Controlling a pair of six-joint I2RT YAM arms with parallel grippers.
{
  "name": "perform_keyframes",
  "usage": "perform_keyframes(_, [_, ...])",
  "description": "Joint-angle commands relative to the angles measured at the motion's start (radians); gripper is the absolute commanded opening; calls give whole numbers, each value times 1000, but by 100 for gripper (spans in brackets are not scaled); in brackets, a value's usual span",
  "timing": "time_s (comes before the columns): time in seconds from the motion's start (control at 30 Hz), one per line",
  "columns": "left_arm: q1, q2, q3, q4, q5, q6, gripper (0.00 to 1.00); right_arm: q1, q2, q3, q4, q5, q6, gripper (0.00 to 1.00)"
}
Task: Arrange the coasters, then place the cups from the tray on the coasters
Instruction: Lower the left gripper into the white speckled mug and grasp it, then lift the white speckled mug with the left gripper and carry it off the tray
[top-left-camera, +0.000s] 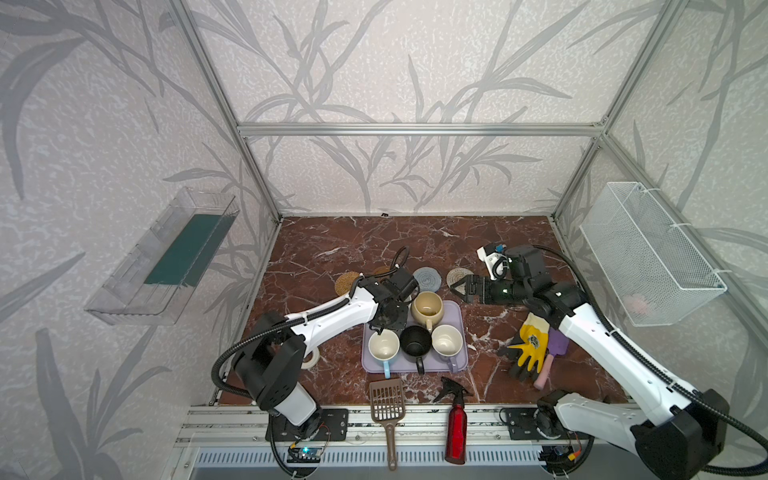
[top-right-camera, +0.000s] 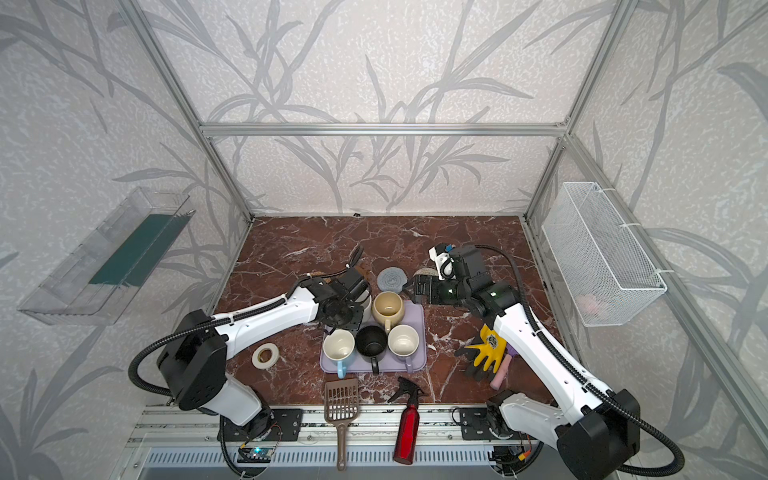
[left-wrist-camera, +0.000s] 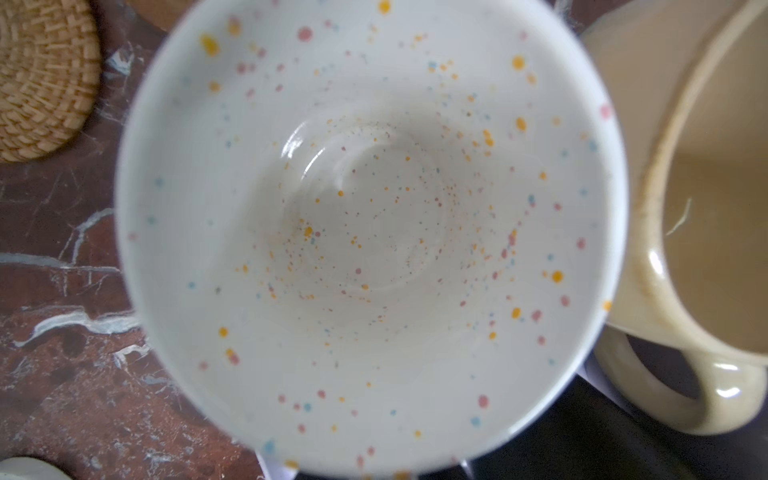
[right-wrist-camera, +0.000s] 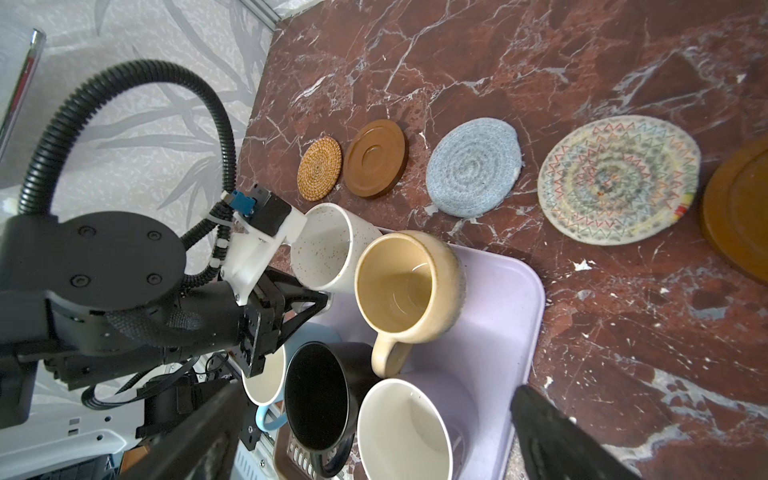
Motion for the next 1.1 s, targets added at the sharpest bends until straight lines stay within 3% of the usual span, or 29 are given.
perform_keyframes(0.0, [-5,6,54,0,-6,32,14,-1,0,15,-16,-24,-48,99])
perform_keyframes(0.23, [-4,1,74,-13,-27,37,7,2,14,-28,54,-76,-20,99])
perform_keyframes(0.33, [-3,-13,94,-36,-58,45,0,5,19,-25,62,-85,-24,99])
perform_keyframes(0.87, [9,-82,188,-120,-180,22,0,58,44,0,121,-92,-39,100])
perform_keyframes(1.07, [33,-152,200,-89,-199,12,0,121,60,29,156,-39,-22,99])
